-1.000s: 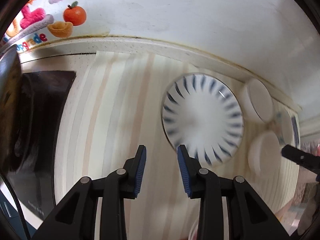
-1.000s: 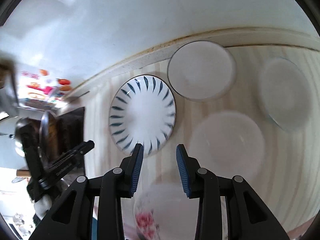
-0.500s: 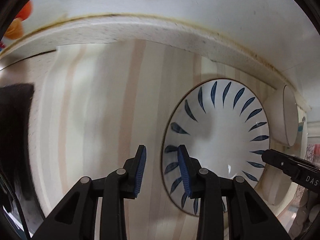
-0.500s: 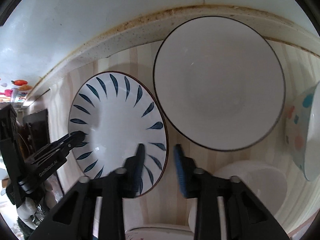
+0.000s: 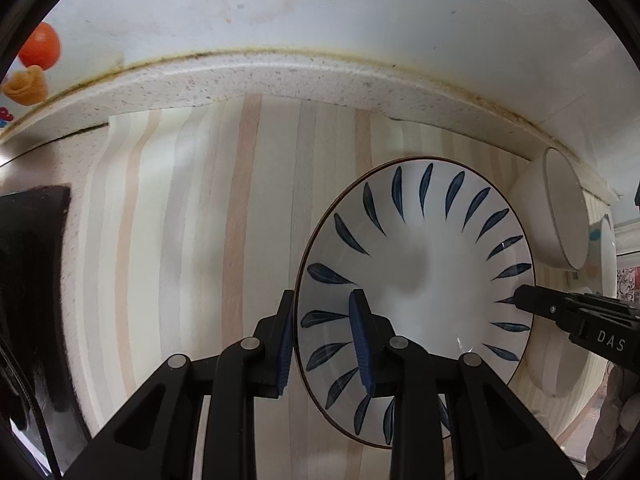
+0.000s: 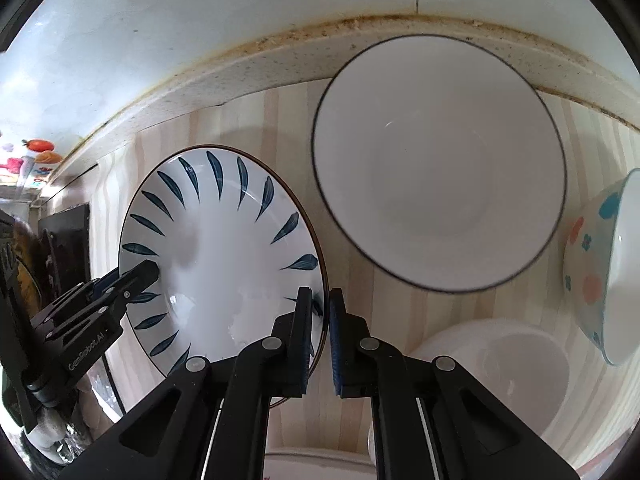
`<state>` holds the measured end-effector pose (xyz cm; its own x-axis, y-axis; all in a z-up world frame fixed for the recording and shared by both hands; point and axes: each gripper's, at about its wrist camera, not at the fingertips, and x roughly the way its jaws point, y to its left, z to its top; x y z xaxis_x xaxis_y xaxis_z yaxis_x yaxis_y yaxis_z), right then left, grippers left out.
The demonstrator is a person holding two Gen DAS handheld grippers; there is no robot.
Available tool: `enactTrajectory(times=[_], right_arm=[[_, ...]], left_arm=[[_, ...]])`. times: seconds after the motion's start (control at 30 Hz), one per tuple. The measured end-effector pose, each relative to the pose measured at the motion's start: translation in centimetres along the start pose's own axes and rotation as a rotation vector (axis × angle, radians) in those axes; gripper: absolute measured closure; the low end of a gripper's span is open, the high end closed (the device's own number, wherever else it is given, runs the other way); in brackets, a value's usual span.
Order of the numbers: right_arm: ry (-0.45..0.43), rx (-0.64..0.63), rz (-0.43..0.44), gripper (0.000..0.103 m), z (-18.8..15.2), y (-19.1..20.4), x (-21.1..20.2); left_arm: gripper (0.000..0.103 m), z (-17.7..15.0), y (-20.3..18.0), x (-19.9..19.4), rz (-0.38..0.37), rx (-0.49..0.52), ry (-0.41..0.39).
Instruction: Organize plates and bowls
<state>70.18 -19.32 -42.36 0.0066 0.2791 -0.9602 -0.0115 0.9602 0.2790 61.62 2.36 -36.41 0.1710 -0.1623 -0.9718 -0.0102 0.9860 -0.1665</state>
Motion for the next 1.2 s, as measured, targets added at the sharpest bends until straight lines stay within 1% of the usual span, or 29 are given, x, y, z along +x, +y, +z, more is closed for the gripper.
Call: enactTrajectory(times=[0.17,0.27,0.33,0.5,0.6,0.7,0.87,1.03,1.2], right_arm=[[-0.012,-0.023,0.017,0.094,-1.5,0.9,-2.2],[-0.019,-0.035,0.037,0.094,-2.8,1.1,-4.0],[-0.024,-0.038,0.047,0.094,-3.6,1.2,-5.1],[-0.044,-0.06,0.056,0.094,-6.9,1.2,-8.3],[-0.047,-0.064,0.057,0.094,-9.1,1.2,-9.5],[-0.047,-0.063,0.06,0.094,-11.8,0.2,-10.7],[-0.033,-0.046,0.052,0.094,-15.9,-1.8,-10.7],[-0.001,-0.017,0.044,0.094,-19.6,-4.6,-9.2],[0.041,0.026,0.046,0.094,-22.4,-7.4,-6.6]], left_arm=[[0.079,-1.4,-0.7,-3.2,-0.012,-0.009,-0.032],[0.079,-2.7,-1.0,-5.9,-0.016,-0.005,-0.062],[0.079,-2.8,-0.8,-7.6,-0.022,-0.002,-0.074],[0.079,-4.9,-1.4,-10.3,-0.032,0.019,-0.106],[0.079,-6.2,-1.8,-11.7,-0.045,0.024,-0.111],[0.079,-8.0,-3.1,-12.0,-0.056,0.037,-0.113],[0.079,-11.7,-5.2,-11.9,-0.071,0.064,-0.092],[0.079,-14.7,-7.1,-10.2,-0.083,0.087,-0.045],[0.079,-16.5,-8.6,-7.5,-0.07,0.107,0.003]])
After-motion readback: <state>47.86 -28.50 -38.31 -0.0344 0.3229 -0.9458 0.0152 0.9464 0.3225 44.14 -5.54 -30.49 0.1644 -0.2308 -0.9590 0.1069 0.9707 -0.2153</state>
